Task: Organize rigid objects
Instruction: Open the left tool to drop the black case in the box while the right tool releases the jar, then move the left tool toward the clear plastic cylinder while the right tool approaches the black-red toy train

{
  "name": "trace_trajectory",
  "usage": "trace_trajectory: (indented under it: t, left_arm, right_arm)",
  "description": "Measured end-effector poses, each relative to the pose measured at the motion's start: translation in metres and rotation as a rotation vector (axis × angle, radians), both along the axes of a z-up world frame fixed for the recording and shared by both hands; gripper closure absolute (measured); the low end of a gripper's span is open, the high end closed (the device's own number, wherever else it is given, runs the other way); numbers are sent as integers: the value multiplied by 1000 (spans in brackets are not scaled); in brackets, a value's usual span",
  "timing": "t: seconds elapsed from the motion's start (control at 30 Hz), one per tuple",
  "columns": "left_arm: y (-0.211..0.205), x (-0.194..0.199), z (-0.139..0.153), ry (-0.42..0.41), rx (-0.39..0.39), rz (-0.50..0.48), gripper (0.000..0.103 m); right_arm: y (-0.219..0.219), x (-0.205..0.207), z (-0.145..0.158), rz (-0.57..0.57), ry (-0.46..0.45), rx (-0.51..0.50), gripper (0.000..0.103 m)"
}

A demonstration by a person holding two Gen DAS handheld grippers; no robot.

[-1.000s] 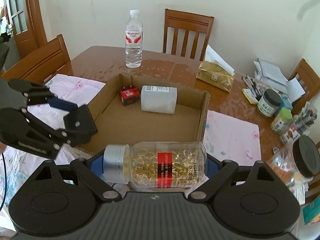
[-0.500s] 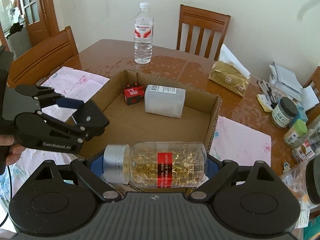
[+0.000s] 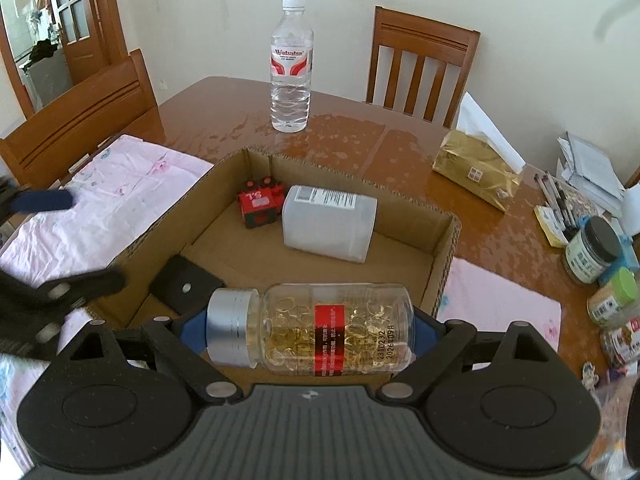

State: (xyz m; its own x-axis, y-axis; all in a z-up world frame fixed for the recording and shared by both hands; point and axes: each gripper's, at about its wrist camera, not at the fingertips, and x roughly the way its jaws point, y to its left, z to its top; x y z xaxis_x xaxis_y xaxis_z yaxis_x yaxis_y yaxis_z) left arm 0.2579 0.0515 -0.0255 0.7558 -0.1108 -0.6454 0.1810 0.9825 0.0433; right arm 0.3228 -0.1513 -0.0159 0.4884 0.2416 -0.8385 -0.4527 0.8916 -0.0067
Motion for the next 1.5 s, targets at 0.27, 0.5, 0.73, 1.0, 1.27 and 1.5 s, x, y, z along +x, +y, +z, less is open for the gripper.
trace_trajectory:
  t: [0.27,0.5,0.73,1.0,1.27,1.5]
  left_arm:
    - [14,-34,3,5,-29,60,4]
    - [27,-49,-1,36,5,108,4]
    - [32,-63,-2,51,30,120,4]
    - [39,-74,-4,48,27,85,4]
    - [48,-84,-16,59,18,-3,4]
    - [59,-100,-26,62,13,-56,4]
  right_arm:
    - [8,38,-18,-18,3,-28,7]
    - [9,44,-13,-49,-43,-26,0]
    - [2,21,-4,-54,-59,-28,0]
    - [-9,-23,9,-124,-85,-38,0]
    - [-24,-88,-5,-306,-56,-107,0]
    - [-37,-117,-53,-559,35,-108,0]
